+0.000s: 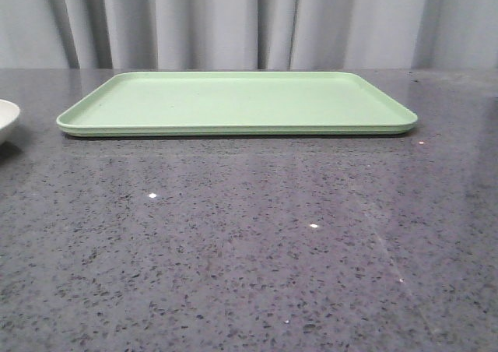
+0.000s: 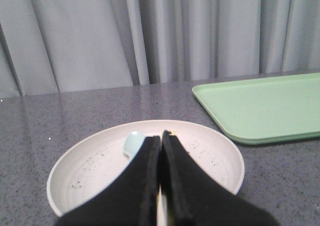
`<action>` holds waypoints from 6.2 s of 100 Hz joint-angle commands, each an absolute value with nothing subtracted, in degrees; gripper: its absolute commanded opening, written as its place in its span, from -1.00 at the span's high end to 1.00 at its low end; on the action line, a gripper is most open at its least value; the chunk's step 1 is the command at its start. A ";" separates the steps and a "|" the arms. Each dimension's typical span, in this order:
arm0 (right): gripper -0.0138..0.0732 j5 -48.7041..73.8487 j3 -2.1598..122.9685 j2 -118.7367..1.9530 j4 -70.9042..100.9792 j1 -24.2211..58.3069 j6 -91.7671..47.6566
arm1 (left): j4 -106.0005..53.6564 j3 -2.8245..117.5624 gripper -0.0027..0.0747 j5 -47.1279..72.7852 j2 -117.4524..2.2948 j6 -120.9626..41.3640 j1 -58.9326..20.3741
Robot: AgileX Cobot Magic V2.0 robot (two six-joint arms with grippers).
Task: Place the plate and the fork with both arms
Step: 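Move the left gripper over the white plate holding spoon and fork, then open the left gripper and lower it onto the white plate's rim, then grip the plate rim with the left gripper and lift it over the tray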
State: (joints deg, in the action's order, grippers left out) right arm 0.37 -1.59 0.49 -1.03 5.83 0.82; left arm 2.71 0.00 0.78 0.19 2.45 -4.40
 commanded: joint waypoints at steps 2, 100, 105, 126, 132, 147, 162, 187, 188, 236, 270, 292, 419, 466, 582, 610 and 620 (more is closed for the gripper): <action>0.84 -9.59 -1.19 1.94 -1.03 5.51 0.52 | 2.21 -0.27 0.98 -6.76 1.97 2.71 -4.80; 0.84 44.21 44.74 -32.90 2.96 5.58 0.52 | -3.81 53.53 0.98 58.16 -36.26 6.17 -4.80; 0.84 46.12 46.11 -34.23 2.96 5.58 0.52 | -3.81 54.78 0.98 60.04 -37.80 6.17 -4.80; 0.84 46.63 46.81 -35.14 3.07 5.58 0.52 | -3.81 55.68 0.98 60.96 -40.54 6.17 -4.80; 0.84 46.57 46.81 -35.14 3.07 5.58 0.52 | -3.81 55.68 0.98 60.96 -40.91 6.17 -4.80; 0.84 46.32 46.81 -35.14 3.07 5.58 0.52 | -3.81 55.68 0.98 61.07 -40.93 6.17 -4.80; 0.83 46.20 46.81 -35.14 3.07 5.58 0.52 | -3.81 55.68 0.98 61.07 -40.93 6.17 -4.80; 0.39 46.25 46.81 -35.14 3.07 5.58 0.52 | -3.81 55.68 0.67 61.28 -40.93 6.07 -4.80; 0.36 46.25 46.81 -35.14 3.07 5.58 0.52 | -3.81 55.68 0.64 61.28 -40.93 6.07 -4.80; -0.41 46.19 46.81 -35.14 3.07 5.58 0.52 | -3.71 55.68 -0.58 57.60 -40.93 5.96 -4.80; -0.41 46.24 46.81 -35.14 3.07 5.58 0.52 | -3.00 55.68 -0.34 56.81 -41.25 5.96 -4.80; -0.41 46.24 46.81 -35.14 3.07 5.58 0.52 | 4.58 55.90 -0.34 55.36 -44.10 7.53 -3.56; -0.41 46.41 46.81 -35.14 3.07 5.58 0.52 | -8.91 57.15 -0.34 41.75 -80.18 -7.48 19.97; -0.41 46.33 46.74 -35.14 3.07 5.58 0.52 | -8.99 57.15 -0.34 41.51 -83.25 -7.58 19.97; -0.41 46.27 46.74 -35.14 3.07 5.58 0.52 | -16.67 58.72 0.98 45.62 -81.11 -13.05 23.97; -0.41 46.10 46.74 -35.14 3.07 5.58 0.52 | -34.26 62.26 0.98 52.95 -79.46 -22.83 32.21; -0.41 46.10 46.74 -35.14 3.07 5.58 0.52 | -35.65 63.42 0.98 54.12 -79.37 -22.83 32.34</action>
